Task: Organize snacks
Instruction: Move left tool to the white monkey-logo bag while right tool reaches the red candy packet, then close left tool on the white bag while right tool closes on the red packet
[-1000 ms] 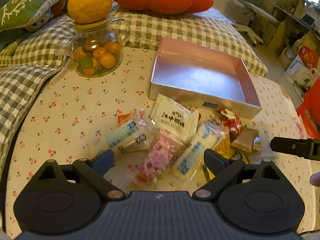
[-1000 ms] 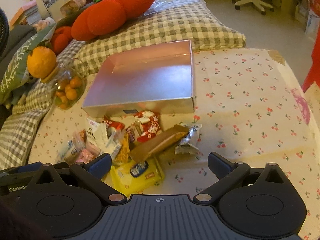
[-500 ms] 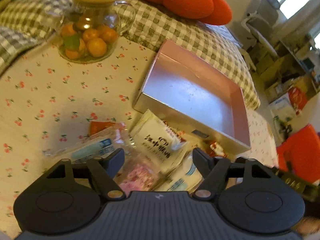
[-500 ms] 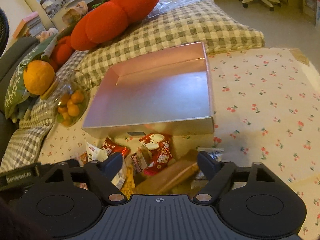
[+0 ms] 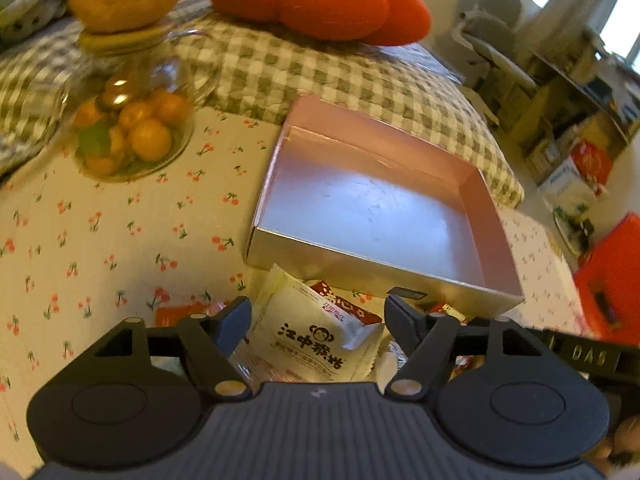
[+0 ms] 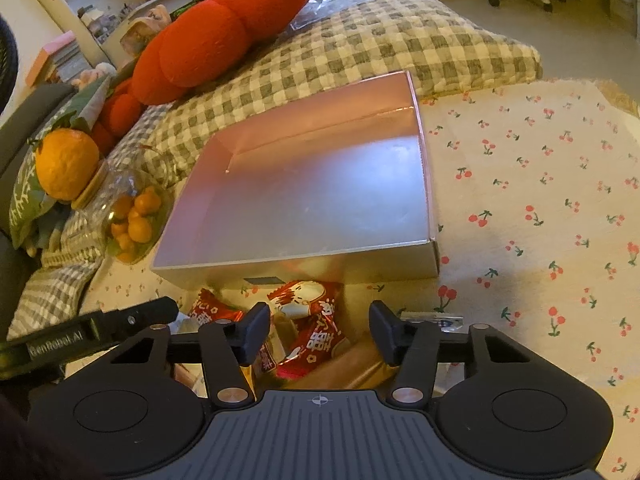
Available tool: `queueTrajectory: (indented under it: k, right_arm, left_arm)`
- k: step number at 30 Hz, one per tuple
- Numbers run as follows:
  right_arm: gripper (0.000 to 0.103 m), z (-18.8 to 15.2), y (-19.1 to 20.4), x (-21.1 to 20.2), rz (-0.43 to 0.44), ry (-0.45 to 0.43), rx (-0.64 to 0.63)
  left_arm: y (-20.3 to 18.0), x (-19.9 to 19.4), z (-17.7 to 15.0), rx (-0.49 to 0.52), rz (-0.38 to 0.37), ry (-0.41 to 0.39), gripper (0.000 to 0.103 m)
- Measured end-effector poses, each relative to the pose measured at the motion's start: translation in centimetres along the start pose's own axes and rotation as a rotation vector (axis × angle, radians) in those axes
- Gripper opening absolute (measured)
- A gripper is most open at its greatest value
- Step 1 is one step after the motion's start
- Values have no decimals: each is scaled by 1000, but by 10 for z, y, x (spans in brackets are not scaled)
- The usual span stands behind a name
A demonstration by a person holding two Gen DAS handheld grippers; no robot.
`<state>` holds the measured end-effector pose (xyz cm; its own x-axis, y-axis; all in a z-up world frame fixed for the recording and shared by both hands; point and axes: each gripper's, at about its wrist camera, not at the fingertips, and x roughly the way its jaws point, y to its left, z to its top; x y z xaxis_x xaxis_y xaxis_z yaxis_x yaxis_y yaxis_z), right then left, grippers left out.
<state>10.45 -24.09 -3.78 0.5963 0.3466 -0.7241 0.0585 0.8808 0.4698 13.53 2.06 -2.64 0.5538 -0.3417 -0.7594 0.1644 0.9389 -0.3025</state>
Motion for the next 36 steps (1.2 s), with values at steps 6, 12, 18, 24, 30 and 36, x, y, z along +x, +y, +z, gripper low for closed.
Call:
queueTrajectory:
  k: [6, 12, 18, 24, 30, 36]
  right_arm:
    - [45, -2, 0, 7, 7, 17, 8]
    - [43, -7, 2, 11, -13, 16, -12]
    - [40, -10, 7, 15, -28, 8, -46]
    - [36, -12, 9, 18, -26, -11, -67]
    - [29, -13, 13, 18, -41, -11, -106]
    - [25, -11, 10, 13, -31, -7, -64]
  left_arm:
    - [-5, 9, -5, 106, -10, 17, 79]
    - [-10, 17, -12, 191, 9, 38, 79]
    - [-9, 19, -13, 212, 10, 36, 76]
    - [-10, 19, -16, 256, 5, 22, 71]
    - [-14, 18, -18, 287, 13, 17, 65]
    - [-14, 15, -17, 282, 19, 14, 61]
